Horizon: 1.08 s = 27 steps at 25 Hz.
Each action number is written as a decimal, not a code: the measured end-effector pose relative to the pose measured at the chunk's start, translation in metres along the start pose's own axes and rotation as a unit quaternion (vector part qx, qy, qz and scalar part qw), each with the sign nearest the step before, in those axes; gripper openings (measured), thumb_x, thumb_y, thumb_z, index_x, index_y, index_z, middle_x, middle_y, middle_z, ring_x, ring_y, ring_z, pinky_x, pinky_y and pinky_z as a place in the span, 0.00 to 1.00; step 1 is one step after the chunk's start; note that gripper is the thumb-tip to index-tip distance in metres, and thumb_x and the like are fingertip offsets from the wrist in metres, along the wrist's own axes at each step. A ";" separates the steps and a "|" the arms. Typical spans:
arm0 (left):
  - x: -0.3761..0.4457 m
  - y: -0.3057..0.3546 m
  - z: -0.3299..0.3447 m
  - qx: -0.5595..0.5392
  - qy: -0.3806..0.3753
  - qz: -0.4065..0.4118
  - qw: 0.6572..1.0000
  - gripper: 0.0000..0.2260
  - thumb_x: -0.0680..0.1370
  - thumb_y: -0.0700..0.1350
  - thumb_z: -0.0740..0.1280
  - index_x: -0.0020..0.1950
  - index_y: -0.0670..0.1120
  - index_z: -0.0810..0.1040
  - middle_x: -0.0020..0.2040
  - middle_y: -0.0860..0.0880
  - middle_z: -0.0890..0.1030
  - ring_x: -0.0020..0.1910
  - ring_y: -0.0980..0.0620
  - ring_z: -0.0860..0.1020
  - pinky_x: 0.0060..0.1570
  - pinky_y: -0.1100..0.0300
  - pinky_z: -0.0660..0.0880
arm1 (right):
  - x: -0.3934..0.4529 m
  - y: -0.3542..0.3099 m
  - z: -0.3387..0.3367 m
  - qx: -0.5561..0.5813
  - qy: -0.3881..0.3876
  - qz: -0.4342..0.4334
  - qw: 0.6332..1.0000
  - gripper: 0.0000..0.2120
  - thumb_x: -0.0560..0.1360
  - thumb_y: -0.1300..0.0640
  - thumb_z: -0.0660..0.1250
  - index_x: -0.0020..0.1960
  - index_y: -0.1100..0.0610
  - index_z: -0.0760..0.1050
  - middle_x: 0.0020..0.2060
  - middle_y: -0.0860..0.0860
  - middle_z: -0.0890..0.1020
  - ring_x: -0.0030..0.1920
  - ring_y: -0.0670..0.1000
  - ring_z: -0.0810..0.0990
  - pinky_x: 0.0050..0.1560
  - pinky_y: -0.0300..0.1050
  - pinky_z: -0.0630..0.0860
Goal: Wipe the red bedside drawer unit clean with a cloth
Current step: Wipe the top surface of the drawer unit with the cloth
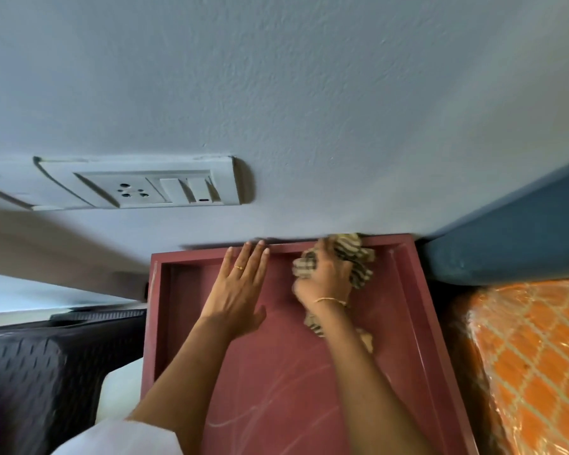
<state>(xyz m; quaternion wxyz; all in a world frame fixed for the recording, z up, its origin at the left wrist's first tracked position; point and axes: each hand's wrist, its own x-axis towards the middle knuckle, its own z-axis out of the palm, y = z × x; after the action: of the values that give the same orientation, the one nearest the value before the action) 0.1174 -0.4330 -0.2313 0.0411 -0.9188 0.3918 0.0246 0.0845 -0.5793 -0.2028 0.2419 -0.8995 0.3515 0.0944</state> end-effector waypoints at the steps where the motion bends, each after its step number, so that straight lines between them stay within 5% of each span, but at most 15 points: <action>1: -0.003 -0.007 0.001 0.000 -0.003 -0.015 1.000 0.49 0.56 0.56 0.75 0.70 0.34 0.63 0.69 0.36 0.69 0.68 0.37 0.67 0.69 0.41 0.58 | -0.013 -0.025 0.014 -0.001 -0.029 -0.047 0.998 0.38 0.68 0.58 0.67 0.74 0.50 0.53 0.74 0.47 0.57 0.61 0.60 0.66 0.56 0.48 0.70; 5: -0.036 -0.042 0.008 -0.007 -0.027 -0.096 0.995 0.49 0.58 0.55 0.75 0.70 0.35 0.57 0.70 0.34 0.66 0.69 0.35 0.65 0.70 0.45 0.47 | -0.034 -0.051 0.034 -0.014 -0.076 -0.154 0.985 0.37 0.69 0.59 0.66 0.74 0.48 0.52 0.75 0.42 0.53 0.61 0.58 0.65 0.55 0.48 0.70; 11: -0.039 -0.051 0.006 -0.036 -0.035 -0.094 0.994 0.42 0.56 0.50 0.70 0.67 0.33 0.68 0.67 0.35 0.71 0.67 0.37 0.69 0.69 0.44 0.51 | -0.011 0.003 0.003 -0.026 -0.008 0.002 1.000 0.40 0.68 0.60 0.68 0.74 0.47 0.53 0.74 0.40 0.54 0.58 0.57 0.67 0.55 0.45 0.70; 14: -0.043 -0.059 0.005 -0.021 -0.021 -0.081 0.996 0.43 0.57 0.51 0.73 0.68 0.34 0.69 0.66 0.37 0.73 0.65 0.38 0.71 0.66 0.42 0.55 | -0.035 -0.062 0.036 -0.012 -0.053 -0.076 0.996 0.38 0.68 0.60 0.67 0.74 0.49 0.54 0.75 0.43 0.52 0.61 0.58 0.65 0.56 0.47 0.69; 17: -0.052 -0.071 0.003 -0.020 -0.004 -0.083 0.996 0.39 0.64 0.55 0.62 0.70 0.36 0.61 0.66 0.36 0.73 0.65 0.36 0.71 0.65 0.39 0.56 | -0.054 -0.097 0.058 -0.027 -0.100 -0.173 0.980 0.38 0.69 0.61 0.66 0.74 0.48 0.52 0.75 0.42 0.51 0.62 0.58 0.64 0.55 0.50 0.70; 21: -0.059 -0.080 0.000 -0.011 -0.067 -0.119 0.991 0.49 0.56 0.55 0.75 0.72 0.36 0.61 0.67 0.34 0.71 0.66 0.34 0.69 0.65 0.37 0.56 | -0.031 -0.044 0.030 -0.066 -0.071 -0.136 0.986 0.39 0.68 0.58 0.66 0.73 0.42 0.51 0.73 0.35 0.51 0.59 0.58 0.66 0.55 0.49 0.71; 24: -0.063 -0.079 -0.006 -0.008 -0.107 -0.144 0.984 0.49 0.66 0.61 0.68 0.75 0.39 0.45 0.75 0.38 0.56 0.74 0.38 0.55 0.71 0.39 0.49 | -0.031 -0.040 0.025 -0.039 -0.070 -0.060 0.995 0.41 0.69 0.58 0.68 0.74 0.43 0.49 0.74 0.38 0.49 0.58 0.57 0.67 0.56 0.45 0.70; 27: -0.065 -0.085 -0.006 -0.021 -0.093 -0.134 0.986 0.44 0.73 0.58 0.60 0.70 0.41 0.31 0.77 0.43 0.43 0.76 0.44 0.42 0.71 0.43 0.39 | -0.057 -0.101 0.057 -0.012 -0.132 -0.134 0.982 0.42 0.69 0.60 0.67 0.74 0.45 0.47 0.75 0.40 0.47 0.61 0.58 0.65 0.58 0.49 0.69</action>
<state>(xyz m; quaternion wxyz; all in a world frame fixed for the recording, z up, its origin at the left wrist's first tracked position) 0.1335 -0.3282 -0.2154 0.0610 -0.9575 0.2584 0.1129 0.1111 -0.4532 -0.1953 0.2855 -0.9209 0.1918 0.1833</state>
